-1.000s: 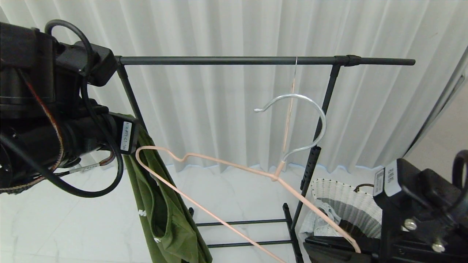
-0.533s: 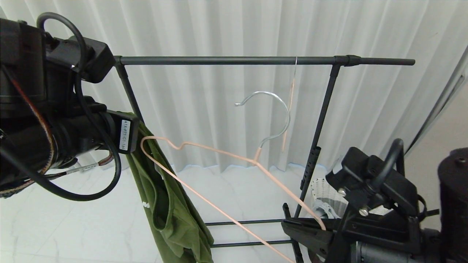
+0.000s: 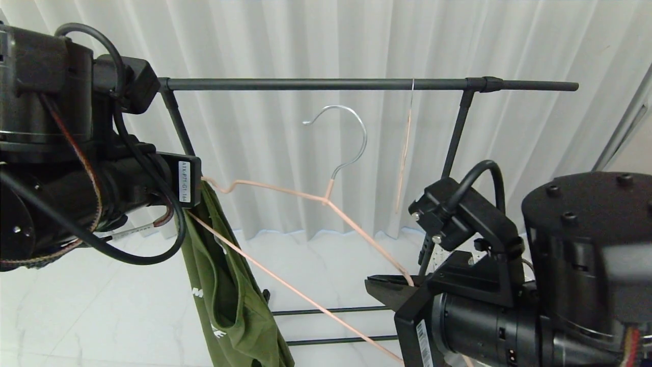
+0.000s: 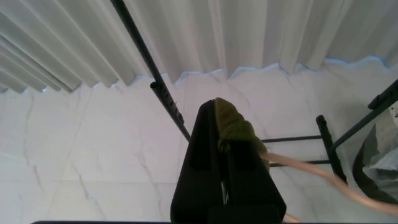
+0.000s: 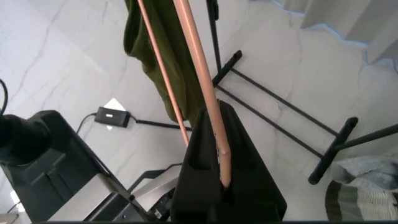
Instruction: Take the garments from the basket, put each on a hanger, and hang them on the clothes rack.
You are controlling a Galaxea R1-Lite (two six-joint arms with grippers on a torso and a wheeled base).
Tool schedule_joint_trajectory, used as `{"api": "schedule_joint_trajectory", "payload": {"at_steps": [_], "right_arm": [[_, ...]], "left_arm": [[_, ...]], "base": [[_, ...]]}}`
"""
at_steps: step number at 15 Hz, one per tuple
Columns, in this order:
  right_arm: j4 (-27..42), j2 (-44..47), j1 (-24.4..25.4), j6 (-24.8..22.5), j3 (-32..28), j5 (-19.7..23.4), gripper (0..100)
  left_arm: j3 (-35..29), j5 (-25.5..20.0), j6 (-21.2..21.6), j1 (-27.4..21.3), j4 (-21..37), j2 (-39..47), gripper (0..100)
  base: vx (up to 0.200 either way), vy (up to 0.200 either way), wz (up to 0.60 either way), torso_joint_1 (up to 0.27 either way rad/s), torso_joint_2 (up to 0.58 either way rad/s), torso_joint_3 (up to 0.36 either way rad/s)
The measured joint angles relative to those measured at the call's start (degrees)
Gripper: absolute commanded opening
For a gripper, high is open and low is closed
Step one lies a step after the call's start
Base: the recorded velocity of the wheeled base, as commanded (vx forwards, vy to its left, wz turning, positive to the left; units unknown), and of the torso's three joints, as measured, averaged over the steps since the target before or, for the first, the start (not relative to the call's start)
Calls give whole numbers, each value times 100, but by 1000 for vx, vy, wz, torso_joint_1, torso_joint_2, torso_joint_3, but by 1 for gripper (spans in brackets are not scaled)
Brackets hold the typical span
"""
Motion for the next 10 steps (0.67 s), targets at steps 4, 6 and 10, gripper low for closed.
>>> {"api": "schedule_joint_trajectory", "payload": {"at_steps": [4,6,10], "right_arm": [[24,336,4,211,-77,-118,0],[33,466,0,468,-100,-386,0],[49,549,-127,767,-111,-863,0]], "left_arm": [[-74,11,-5,-22,0,79,0],[-74,113,1,27,4,93,0],[-40,553,23,101,17,189,0]], "base": [[0,0,0,0,0,0],[0,0,0,0,0,0],[0,0,0,0,0,0]]}}
